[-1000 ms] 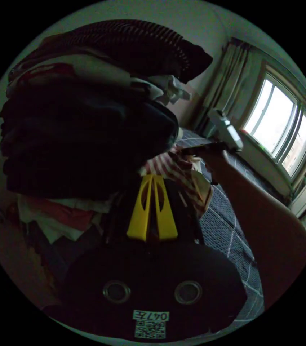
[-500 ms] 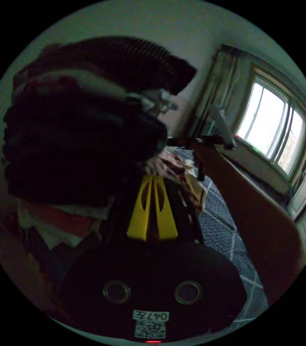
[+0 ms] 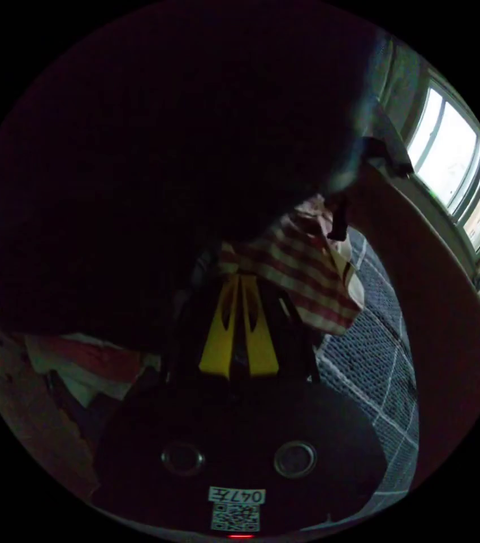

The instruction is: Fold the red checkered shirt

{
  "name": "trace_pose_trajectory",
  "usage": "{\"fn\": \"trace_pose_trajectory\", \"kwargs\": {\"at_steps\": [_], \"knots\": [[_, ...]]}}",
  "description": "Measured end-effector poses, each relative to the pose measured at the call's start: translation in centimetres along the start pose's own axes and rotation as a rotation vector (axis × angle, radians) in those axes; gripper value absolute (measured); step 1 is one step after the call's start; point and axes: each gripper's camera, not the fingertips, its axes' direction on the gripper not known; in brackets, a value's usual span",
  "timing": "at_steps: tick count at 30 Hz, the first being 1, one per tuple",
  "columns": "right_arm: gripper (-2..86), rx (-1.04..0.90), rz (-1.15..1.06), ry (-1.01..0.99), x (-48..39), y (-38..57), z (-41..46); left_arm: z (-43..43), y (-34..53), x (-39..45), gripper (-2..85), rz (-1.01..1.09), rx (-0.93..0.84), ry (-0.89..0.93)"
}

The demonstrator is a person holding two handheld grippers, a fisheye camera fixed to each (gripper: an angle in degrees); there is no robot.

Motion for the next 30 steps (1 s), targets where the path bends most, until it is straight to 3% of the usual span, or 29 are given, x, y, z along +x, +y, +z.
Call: {"fn": "trace_pose_trajectory", "kwargs": {"at_steps": [3,8,13,14,17,19,22,25,27,30], "knots": [[-0.5,0.095,0.069,0.001,0.0,3.8,-5.9,-2.9,2.6,1.1,-1.0,0.028,0.164,-0.012],[-0.4,0.076,0.151,0.124,-2.2,12.0,-10.8,-5.3,7.0,3.9,-1.0,0.176,0.320,-0.038],[-0.6,-0.112,0.247,0.148,-5.3,18.8,-11.7,-3.3,9.9,5.3,-1.0,0.264,0.039,0.042],[-0.6,-0.022,0.273,0.153,-6.9,20.2,-14.3,-3.7,10.3,5.3,-1.0,0.275,0.056,0.080],[-0.6,0.346,0.212,0.169,-14.5,25.1,-24.0,-8.9,14.1,6.0,-1.0,0.417,0.388,0.292],[-0.7,0.454,0.144,0.191,-20.9,29.6,-29.5,-12.3,18.4,7.6,-0.9,0.575,0.612,0.394],[-1.0,0.505,0.142,0.313,-32.3,39.7,-36.4,-13.9,23.2,10.7,-0.8,0.822,0.600,0.530],[-1.2,0.374,0.229,0.546,-43.4,50.4,-40.2,-15.5,27.3,13.3,-0.8,0.932,0.540,0.695],[-1.2,0.181,0.392,0.691,-50.7,57.9,-42.6,-17.0,29.8,14.9,-0.8,0.985,0.489,0.787],[-1.2,0.044,0.482,0.746,-58.5,64.9,-46.6,-20.2,35.2,18.2,-0.8,1.120,0.376,0.869]]}}
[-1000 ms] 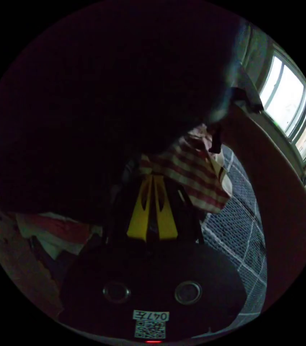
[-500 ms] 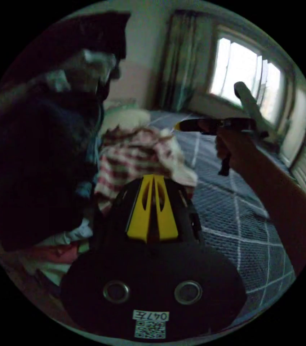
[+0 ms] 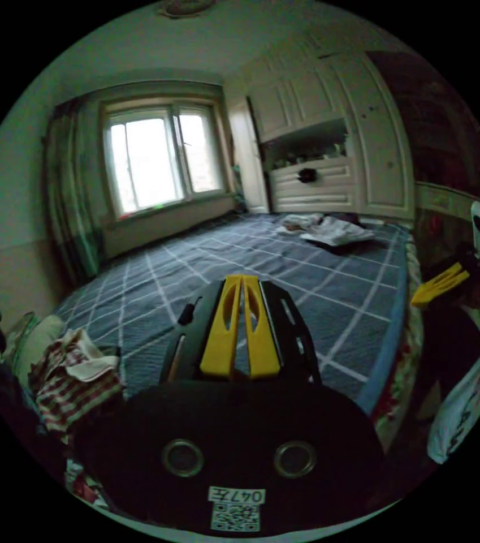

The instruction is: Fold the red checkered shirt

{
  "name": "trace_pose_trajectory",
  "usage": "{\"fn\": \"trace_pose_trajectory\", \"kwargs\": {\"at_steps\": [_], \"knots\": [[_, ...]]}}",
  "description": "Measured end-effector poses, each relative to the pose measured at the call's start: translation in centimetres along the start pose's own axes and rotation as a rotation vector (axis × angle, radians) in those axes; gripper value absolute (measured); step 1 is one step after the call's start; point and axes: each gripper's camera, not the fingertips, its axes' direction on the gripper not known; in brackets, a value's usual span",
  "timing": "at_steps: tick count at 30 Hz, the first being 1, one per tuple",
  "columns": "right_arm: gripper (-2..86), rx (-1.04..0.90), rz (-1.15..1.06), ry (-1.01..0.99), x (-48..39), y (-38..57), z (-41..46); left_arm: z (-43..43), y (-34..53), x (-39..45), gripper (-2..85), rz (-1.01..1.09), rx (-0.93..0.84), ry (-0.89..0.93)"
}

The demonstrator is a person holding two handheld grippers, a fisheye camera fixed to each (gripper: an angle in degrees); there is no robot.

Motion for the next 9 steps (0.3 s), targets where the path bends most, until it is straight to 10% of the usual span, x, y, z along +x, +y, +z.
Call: {"fn": "trace_pose_trajectory", "kwargs": {"at_steps": [9], "knots": [[-0.1,0.011,0.162,0.095,3.6,15.2,-17.0,0.7,-3.8,25.8,-0.9,0.153,-0.236,0.217]]}}
